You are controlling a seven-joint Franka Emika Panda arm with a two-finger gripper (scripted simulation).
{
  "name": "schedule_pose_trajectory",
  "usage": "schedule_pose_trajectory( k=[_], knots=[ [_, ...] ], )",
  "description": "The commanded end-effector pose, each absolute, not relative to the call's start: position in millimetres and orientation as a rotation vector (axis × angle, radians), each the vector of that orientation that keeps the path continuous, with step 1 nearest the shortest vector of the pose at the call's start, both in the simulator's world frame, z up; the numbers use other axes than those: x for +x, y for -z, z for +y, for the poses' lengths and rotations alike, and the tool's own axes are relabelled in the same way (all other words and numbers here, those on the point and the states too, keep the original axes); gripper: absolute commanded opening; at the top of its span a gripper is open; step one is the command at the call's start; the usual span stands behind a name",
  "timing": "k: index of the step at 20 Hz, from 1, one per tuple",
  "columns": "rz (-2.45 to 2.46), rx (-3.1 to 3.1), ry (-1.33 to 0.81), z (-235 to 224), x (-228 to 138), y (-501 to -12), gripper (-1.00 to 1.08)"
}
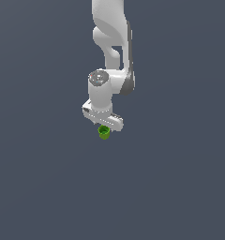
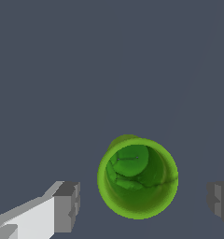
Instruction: Pick up the object and move it to a goal position.
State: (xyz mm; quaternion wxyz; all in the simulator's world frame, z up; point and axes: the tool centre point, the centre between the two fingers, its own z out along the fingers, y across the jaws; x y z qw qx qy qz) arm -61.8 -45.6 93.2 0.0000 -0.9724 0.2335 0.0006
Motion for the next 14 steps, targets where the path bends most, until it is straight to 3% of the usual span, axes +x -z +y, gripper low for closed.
schedule_pose_trajectory(
  k=[1, 14],
  knots=[
    [0.733, -3.055, -0.001, -46, -62, -93, 1.0],
    [0.742, -3.053, 0.0, -46, -63, -47, 1.0]
  ],
)
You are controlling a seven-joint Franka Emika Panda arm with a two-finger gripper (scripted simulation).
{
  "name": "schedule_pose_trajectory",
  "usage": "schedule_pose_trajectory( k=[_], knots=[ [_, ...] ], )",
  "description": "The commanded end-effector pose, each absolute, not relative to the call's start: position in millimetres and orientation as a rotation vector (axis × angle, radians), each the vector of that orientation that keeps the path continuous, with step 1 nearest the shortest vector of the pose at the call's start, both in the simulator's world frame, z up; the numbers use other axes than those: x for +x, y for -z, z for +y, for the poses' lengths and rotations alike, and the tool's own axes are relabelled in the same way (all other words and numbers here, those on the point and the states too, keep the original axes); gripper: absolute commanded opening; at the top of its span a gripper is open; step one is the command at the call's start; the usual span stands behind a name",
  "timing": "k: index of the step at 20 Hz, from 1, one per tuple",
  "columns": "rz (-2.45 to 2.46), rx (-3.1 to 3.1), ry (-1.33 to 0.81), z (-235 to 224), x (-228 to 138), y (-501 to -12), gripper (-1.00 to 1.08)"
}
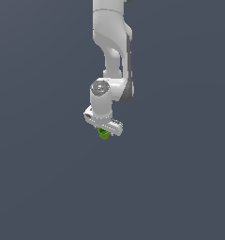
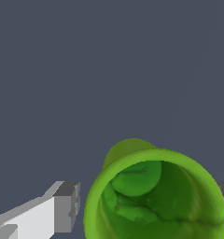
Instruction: Pick up the object and move it to a goal position.
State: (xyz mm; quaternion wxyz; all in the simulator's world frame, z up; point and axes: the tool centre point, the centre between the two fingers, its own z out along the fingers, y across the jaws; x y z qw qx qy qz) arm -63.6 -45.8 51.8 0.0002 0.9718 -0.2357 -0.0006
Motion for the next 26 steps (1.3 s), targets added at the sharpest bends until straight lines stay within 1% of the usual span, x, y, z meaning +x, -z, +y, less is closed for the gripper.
schedule_pose_trajectory(
  k=[1, 4, 5, 18, 22, 26],
  knots=[
    [-0.742, 3.053, 0.0, -46, -63, -45, 1.0],
    [-0.742, 3.053, 0.0, -46, -63, -42, 1.0],
    [-0.742, 3.053, 0.0, -46, -63, -42, -1.0],
    [-0.747, 3.052, -0.02, -47, -59, -46, -1.0],
    [-0.773, 3.044, -0.102, -54, -41, -58, -1.0],
    [-0.817, 3.024, -0.251, -66, -11, -82, -1.0]
  ],
)
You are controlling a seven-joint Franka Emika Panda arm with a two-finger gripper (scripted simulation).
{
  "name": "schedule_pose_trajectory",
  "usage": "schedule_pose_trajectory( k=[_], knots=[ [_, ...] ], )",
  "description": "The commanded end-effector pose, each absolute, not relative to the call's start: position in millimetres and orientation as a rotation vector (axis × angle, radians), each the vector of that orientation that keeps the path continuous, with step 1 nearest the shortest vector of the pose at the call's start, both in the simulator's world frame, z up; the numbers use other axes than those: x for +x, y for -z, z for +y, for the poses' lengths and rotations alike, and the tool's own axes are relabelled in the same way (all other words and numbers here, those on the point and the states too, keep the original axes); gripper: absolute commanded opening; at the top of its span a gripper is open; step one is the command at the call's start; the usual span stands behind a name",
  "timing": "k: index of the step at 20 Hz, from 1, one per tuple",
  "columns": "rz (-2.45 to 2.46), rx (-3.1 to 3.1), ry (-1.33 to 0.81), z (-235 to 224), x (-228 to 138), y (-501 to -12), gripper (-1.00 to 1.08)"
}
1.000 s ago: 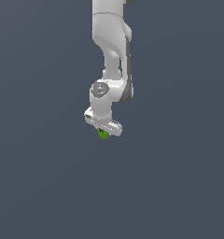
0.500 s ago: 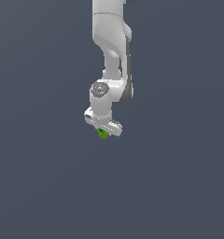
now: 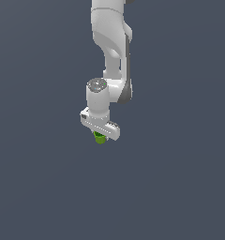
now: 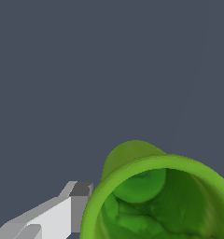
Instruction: Pick up the object and move it to a goal position.
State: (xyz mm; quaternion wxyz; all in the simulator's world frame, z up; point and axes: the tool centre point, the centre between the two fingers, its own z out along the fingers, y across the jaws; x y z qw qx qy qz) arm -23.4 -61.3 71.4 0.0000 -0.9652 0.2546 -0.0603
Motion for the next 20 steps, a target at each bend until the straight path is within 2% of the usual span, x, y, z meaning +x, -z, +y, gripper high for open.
schedule_pose_trajectory(
  k=[1, 11, 20],
  knots=[
    [0.831, -3.014, 0.298, -71, -2, -91, -1.0],
    [0.988, -2.844, 0.89, -124, 83, -220, -1.0],
    [1.077, -2.648, 1.294, -159, 107, -330, -1.0]
  ],
)
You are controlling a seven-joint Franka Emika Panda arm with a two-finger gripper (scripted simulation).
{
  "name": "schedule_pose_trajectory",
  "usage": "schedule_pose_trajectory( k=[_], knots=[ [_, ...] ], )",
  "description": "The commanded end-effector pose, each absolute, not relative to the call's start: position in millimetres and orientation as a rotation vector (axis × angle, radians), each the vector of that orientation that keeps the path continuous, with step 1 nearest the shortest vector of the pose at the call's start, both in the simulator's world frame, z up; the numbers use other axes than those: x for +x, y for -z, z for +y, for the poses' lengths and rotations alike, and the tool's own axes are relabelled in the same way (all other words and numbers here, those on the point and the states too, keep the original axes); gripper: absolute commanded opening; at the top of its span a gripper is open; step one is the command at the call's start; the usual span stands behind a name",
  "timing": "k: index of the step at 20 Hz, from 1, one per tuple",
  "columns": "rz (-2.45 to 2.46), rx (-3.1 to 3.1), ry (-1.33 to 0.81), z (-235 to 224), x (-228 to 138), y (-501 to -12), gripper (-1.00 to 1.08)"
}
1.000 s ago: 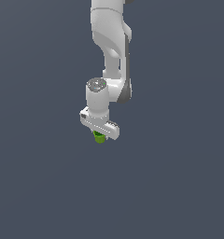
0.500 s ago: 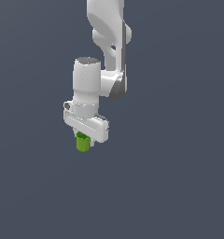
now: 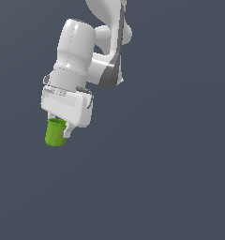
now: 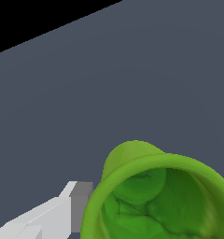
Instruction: Pick up the object and move it to a goal position.
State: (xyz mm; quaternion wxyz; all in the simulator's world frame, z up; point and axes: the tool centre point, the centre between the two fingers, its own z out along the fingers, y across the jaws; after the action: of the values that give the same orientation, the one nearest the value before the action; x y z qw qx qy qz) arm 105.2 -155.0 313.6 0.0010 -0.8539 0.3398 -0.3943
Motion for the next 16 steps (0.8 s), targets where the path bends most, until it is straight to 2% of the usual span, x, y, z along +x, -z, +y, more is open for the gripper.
schedule_pose_trajectory(
  k=[1, 16],
  knots=[
    [1.083, -2.631, 1.324, -162, 107, -339, -1.0],
    [1.141, -2.425, 1.639, -186, 98, -434, -1.0]
  ],
)
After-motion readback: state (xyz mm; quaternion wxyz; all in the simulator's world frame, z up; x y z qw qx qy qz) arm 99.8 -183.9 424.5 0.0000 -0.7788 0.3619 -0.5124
